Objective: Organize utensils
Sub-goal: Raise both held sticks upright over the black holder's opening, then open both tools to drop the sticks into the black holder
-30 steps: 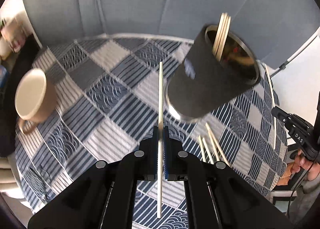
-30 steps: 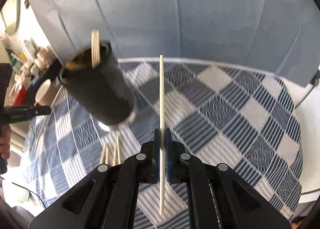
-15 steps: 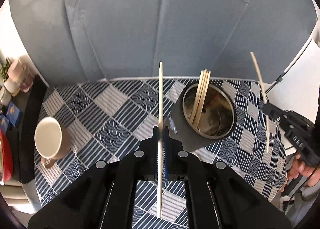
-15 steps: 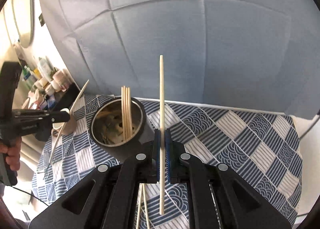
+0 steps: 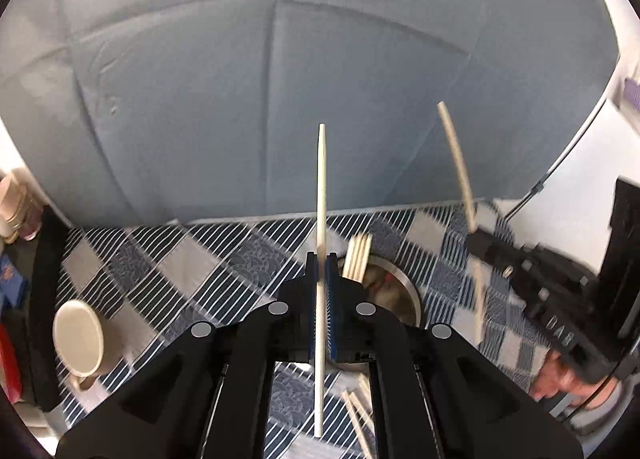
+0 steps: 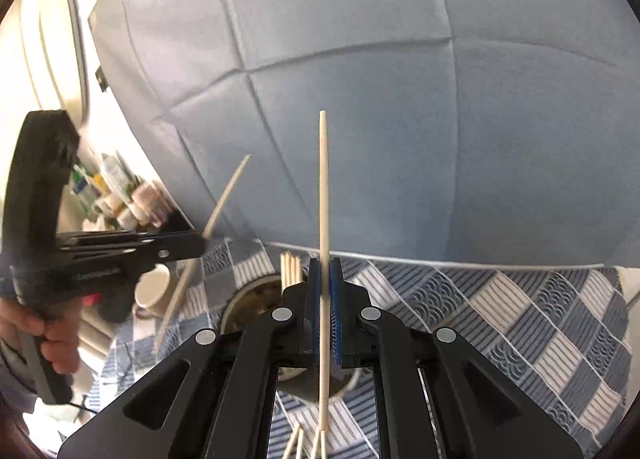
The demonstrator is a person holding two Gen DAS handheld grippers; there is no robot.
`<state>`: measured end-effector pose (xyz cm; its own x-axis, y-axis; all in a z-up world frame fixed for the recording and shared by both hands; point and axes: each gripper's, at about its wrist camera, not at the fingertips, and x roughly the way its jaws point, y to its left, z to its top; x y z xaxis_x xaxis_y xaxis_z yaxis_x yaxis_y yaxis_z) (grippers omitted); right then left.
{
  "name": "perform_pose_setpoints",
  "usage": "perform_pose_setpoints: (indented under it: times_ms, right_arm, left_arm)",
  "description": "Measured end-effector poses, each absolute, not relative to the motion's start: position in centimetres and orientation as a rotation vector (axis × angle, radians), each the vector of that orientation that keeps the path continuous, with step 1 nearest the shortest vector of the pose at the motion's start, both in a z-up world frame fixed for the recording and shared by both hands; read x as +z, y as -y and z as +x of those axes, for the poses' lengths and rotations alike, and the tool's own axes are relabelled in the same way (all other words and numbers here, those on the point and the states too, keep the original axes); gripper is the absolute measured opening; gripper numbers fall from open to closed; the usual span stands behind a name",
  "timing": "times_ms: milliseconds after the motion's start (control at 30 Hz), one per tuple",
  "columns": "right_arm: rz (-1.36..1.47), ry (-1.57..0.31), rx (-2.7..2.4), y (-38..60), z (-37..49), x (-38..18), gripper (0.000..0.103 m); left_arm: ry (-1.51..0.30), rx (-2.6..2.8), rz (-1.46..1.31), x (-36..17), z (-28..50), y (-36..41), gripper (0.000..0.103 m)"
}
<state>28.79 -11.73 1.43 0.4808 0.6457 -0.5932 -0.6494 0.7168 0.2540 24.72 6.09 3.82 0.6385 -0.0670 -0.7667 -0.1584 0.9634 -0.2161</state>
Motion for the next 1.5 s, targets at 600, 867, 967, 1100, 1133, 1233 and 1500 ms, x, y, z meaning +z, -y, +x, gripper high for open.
perform_pose_setpoints:
  times_ms: [600, 867, 967, 1100, 1133, 1233, 1500]
  right_arm:
    - [0.088, -0.632, 0.930, 8.2, 30.4, -1.3, 0.005]
    - [0.137, -0.653, 0.917, 8.6, 30.8, -3.5, 0.005]
    - [0.146, -0.637, 0.916, 8.8, 30.5, -3.9, 0.005]
    - [0.175, -0.628, 0.929, 9.2, 30.3, -4.0, 0.008]
    - [0.171, -0.625, 0.933, 9.2, 30.2, -3.9, 0.008]
    - [0.171, -0.607, 0.923, 9.4, 29.9, -3.7, 0.008]
    - [0.209, -0.593, 0.865, 10.7, 29.9, -2.5, 0.025]
  left_arm:
    - [-0.564, -0.104, -0.374, 2.1, 26.7, -6.6, 0.004]
    - [-0.519, -0.129, -0.363, -0.3, 26.0, -6.6, 0.005]
    - [-0.521, -0.126, -0.376, -1.1, 25.7, -6.7, 0.005]
    - [-0.530, -0.117, -0.398, -1.8, 25.2, -7.2, 0.005]
    - [-0.529, -0.122, -0.409, -1.8, 25.1, -7.4, 0.005]
    - [-0.531, -0.105, -0.404, -1.8, 24.7, -7.6, 0.010]
    - [-0.528, -0.076, -0.410, -1.3, 23.9, -8.3, 0.029]
